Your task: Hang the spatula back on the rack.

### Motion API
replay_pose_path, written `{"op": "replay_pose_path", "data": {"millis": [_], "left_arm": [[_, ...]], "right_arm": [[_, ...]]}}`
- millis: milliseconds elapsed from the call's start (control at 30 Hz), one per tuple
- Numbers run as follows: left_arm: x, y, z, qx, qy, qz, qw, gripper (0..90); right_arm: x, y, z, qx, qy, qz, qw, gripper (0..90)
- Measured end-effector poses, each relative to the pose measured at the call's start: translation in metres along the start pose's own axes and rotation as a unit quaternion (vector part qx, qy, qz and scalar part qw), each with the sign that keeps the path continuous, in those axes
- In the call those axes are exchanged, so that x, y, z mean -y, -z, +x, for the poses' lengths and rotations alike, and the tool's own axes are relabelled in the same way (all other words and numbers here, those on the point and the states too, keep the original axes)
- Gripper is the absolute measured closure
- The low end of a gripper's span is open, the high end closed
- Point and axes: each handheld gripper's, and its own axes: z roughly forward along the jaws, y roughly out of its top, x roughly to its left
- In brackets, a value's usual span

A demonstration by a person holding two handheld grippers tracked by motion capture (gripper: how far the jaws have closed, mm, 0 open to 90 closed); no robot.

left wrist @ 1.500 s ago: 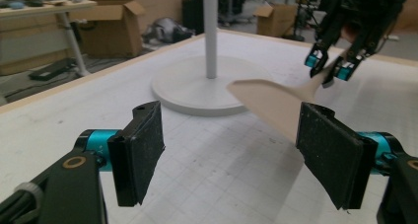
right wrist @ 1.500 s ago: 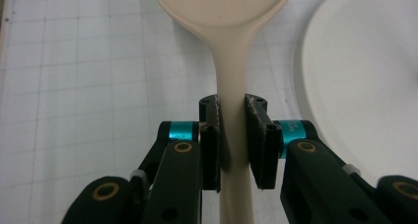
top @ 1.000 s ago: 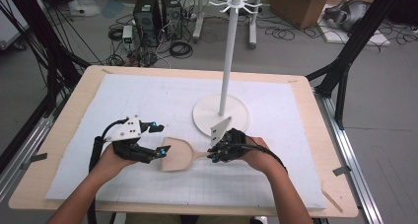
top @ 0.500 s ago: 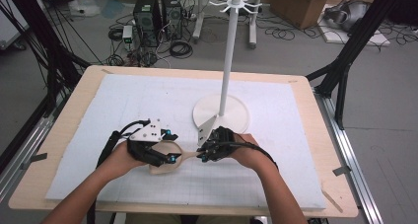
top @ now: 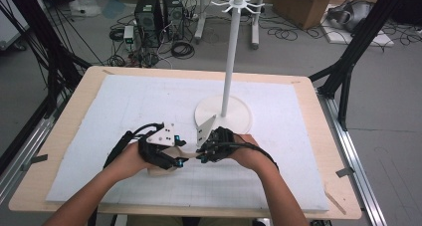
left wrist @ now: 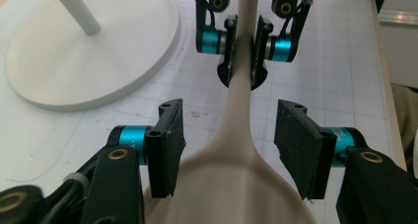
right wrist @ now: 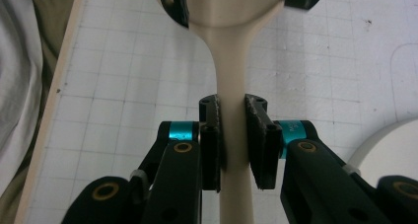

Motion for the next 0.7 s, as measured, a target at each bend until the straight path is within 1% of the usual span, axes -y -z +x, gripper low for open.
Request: {"op": "replay_pose_path", "data": {"millis": [33,100,133,167,200,300,333,400,500,533,600,667,700], "left_arm": [[-0.0003,-0.0040,-0.0009,0.000,-0.003,0.011,0.9999,45.8],[-0.0004,-0.0062,-0.0017,0.000,-0.003,0.014,0.9999,46.0],[-0.0012,-0.0079,-0.0019,0.002,-0.005,0.021,0.9998,47.5],[-0.0013,-0.0094,-0.0026,0.000,-0.004,0.020,0.9998,47.5],[-0.0015,-0.0103,-0.0026,0.000,-0.007,0.023,0.9997,48.2],[-0.0007,-0.0117,-0.0024,-0.005,-0.010,0.031,0.9995,52.2],[-0.0006,-0.0116,-0.0025,-0.005,-0.013,0.034,0.9993,57.0],[-0.0007,-0.0118,-0.0031,-0.010,-0.016,0.035,0.9992,59.4],[-0.0007,-0.0124,-0.0037,-0.010,-0.017,0.034,0.9992,61.2],[-0.0012,-0.0121,-0.0039,-0.009,-0.020,0.038,0.9990,62.2],[-0.0011,-0.0126,-0.0061,-0.005,-0.026,0.034,0.9991,65.9],[-0.0012,-0.0129,-0.0065,-0.003,-0.029,0.034,0.9990,67.6],[-0.0014,-0.0137,-0.0074,0.000,-0.032,0.035,0.9989,67.6]], "right_arm": [[-0.0011,0.0002,0.0000,0.002,0.002,0.001,1.0000,77.9],[-0.0021,0.0000,-0.0001,0.000,0.004,0.000,1.0000,77.9],[-0.0047,0.0004,0.0000,0.001,0.007,0.000,1.0000,77.9],[-0.0047,0.0004,0.0000,0.001,0.007,0.000,1.0000,77.9],[-0.0056,0.0004,-0.0001,0.001,0.008,0.000,1.0000,77.9],[-0.0074,0.0011,0.0001,0.002,0.009,0.003,1.0000,77.9],[-0.0075,0.0019,0.0003,0.002,0.010,0.001,0.9999,77.9],[-0.0078,0.0021,0.0010,0.003,0.008,0.001,1.0000,77.9],[-0.0083,0.0015,0.0012,0.002,0.010,0.003,0.9999,77.9],[-0.0082,0.0011,0.0012,0.003,0.010,0.003,0.9999,77.8],[-0.0086,-0.0001,0.0015,0.001,0.015,0.006,0.9999,77.8],[-0.0088,-0.0002,0.0018,0.002,0.015,0.008,0.9999,77.9],[-0.0091,-0.0006,0.0020,0.000,0.020,0.007,0.9998,77.8]]}}
